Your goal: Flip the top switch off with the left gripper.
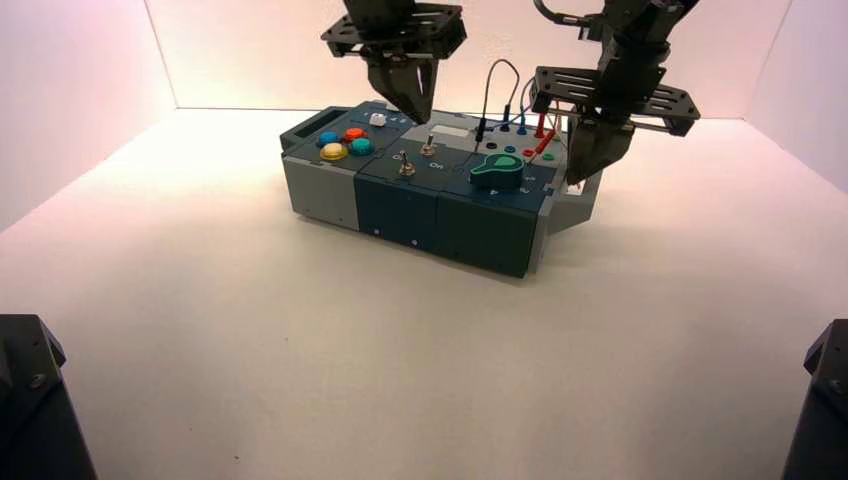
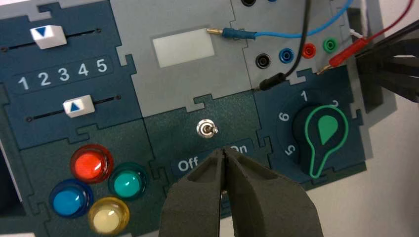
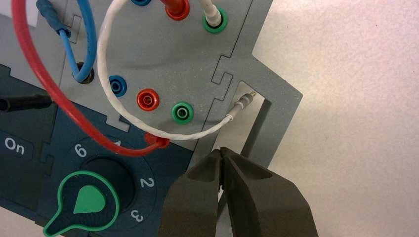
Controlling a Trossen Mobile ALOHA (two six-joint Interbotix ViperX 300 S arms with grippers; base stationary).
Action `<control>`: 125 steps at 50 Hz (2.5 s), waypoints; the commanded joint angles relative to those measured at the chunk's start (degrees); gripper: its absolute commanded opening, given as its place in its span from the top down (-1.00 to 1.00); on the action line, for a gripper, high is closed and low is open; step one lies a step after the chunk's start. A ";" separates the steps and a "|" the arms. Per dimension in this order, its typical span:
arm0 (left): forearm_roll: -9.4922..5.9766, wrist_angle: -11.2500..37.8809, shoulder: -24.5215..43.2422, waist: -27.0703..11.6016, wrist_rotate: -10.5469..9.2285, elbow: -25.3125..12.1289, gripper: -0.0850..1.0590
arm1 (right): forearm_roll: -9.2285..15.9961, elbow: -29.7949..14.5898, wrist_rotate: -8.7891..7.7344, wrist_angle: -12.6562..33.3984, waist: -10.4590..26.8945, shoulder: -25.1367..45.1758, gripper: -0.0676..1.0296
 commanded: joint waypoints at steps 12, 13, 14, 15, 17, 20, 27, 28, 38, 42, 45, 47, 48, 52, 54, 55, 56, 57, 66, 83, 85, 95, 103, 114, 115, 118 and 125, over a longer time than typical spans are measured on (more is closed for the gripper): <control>-0.09 0.53 1.14 -0.62 0.26 -3.60 0.91 | -0.18 -0.97 -0.09 -0.62 0.00 0.18 0.91; -0.18 0.53 1.23 -0.70 0.26 -3.69 0.91 | -0.09 -0.97 -0.09 -0.62 0.00 0.18 0.91; -0.18 0.70 1.41 -0.70 0.35 -3.78 0.91 | -0.09 -0.97 0.00 -0.70 0.00 0.18 0.91; -0.18 0.88 1.67 -0.79 0.35 -3.96 0.91 | -0.09 -0.97 -0.09 -0.70 -0.09 0.26 0.91; -0.18 1.14 2.20 -0.79 0.26 -4.31 0.91 | -0.09 -0.97 0.00 -0.70 0.00 0.26 0.91; -0.18 1.32 2.55 -0.97 0.26 -4.57 0.91 | -0.18 -1.05 0.00 -0.70 -0.09 0.26 0.91; -0.09 1.58 3.08 -1.32 0.35 -5.27 0.91 | -0.18 -0.97 -0.09 -0.70 -0.09 0.26 0.91; -0.09 1.58 3.25 -1.41 0.35 -5.36 0.91 | -0.09 -0.97 0.00 -0.70 0.00 0.35 0.92; 0.09 1.67 4.31 -1.49 0.62 -6.15 0.91 | -0.18 -0.97 -0.09 -0.79 -0.09 0.35 0.91; 0.26 1.67 4.66 -1.49 0.88 -6.24 0.91 | -0.09 -0.97 -0.09 -0.79 0.00 0.35 0.91; 0.44 1.67 4.83 -1.41 0.88 -6.42 0.91 | -0.09 -0.97 -0.09 -0.79 0.00 0.35 0.91; 0.62 1.67 5.10 -1.41 0.88 -6.50 0.91 | -0.18 -0.97 -0.09 -0.79 0.00 0.35 0.91; 0.70 1.67 5.19 -1.32 0.79 -6.59 0.91 | -0.18 -0.97 -0.09 -0.79 -0.09 0.35 0.91; 0.97 1.67 5.45 -1.05 0.88 -6.68 0.91 | -0.18 -0.88 -0.09 -0.79 0.00 0.35 0.91; 1.05 1.58 5.54 -0.79 0.88 -6.68 0.91 | -0.18 -0.88 -0.09 -0.79 -0.09 0.35 0.91; 1.23 1.58 5.62 -0.62 0.88 -6.68 0.91 | -0.09 -0.79 -0.09 -0.79 -0.09 0.35 0.91; 1.23 1.67 5.62 -0.53 0.88 -6.68 0.91 | -0.09 -0.70 -0.09 -0.79 -0.09 0.35 0.91; 1.23 1.58 5.71 -0.35 0.88 -6.68 0.91 | -0.09 -0.79 -0.09 -0.79 -0.09 0.35 0.91; 1.23 1.58 5.45 0.97 0.88 -6.59 0.91 | -0.18 -0.70 -0.09 -0.79 0.00 0.44 0.91; 1.67 1.58 4.66 3.08 0.88 -6.24 0.91 | -0.18 -0.70 -0.09 -0.79 -0.09 1.14 0.91; 1.67 1.67 4.57 3.16 0.88 -6.24 0.91 | -0.18 -0.70 -0.18 -0.79 -0.09 1.32 0.91; 1.85 1.67 4.04 3.87 0.97 -6.15 0.91 | -0.18 -0.62 -0.09 -0.79 -0.09 1.58 0.91; 1.85 1.67 3.78 4.22 1.14 -5.80 0.91 | -0.18 -0.62 -0.09 -0.88 -0.09 1.49 0.91; 1.85 1.76 3.16 4.39 1.14 -5.45 0.91 | -0.18 -0.44 -0.09 -1.14 -0.09 1.23 0.91; 1.85 1.85 2.99 4.31 1.14 -5.36 0.91 | -0.18 -0.44 -0.18 -1.05 -0.09 1.23 0.92; 1.76 2.11 2.46 4.31 1.14 -5.45 0.91 | -0.18 -0.35 -0.09 -1.05 -0.09 0.97 0.91; 1.85 3.16 0.97 4.31 1.14 -5.45 0.91 | -0.18 -0.09 -0.18 -0.79 0.00 0.09 0.92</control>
